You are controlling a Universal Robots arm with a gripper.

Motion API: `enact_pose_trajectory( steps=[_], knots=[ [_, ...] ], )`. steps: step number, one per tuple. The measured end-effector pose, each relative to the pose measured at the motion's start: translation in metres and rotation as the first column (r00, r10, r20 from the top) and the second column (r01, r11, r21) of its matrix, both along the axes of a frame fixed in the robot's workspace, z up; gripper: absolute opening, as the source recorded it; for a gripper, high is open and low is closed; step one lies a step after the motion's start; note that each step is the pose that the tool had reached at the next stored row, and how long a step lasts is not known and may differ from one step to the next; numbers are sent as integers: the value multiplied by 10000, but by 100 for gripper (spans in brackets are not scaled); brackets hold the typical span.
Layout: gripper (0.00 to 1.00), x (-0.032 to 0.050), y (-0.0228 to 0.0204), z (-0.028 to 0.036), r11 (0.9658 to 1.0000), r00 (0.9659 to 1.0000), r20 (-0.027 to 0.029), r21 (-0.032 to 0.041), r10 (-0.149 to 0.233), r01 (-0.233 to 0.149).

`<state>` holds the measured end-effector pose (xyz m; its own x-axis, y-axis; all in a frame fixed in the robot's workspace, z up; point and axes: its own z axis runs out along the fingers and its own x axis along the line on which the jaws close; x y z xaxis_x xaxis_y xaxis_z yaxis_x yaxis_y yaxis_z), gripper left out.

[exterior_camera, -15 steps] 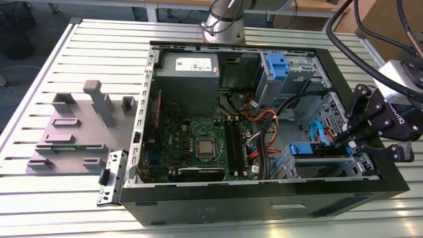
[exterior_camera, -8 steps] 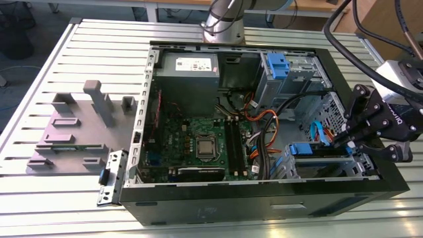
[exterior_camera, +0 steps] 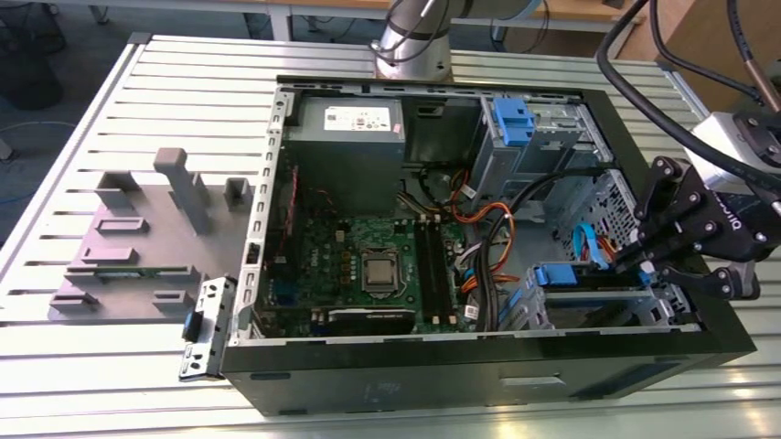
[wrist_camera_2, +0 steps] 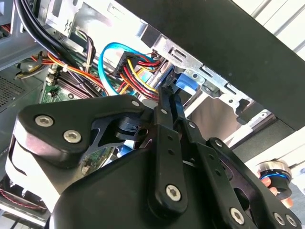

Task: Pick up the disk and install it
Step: 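Insert the second disk wire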

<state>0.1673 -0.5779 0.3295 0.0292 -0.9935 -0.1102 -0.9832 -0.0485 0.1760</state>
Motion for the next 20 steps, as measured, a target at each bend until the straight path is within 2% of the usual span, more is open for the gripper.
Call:
enact_pose_trajectory(
  steps=[20],
  knots=[
    [16, -4, 0, -28, 10000, 10000, 0, 0, 0, 0]
  ],
)
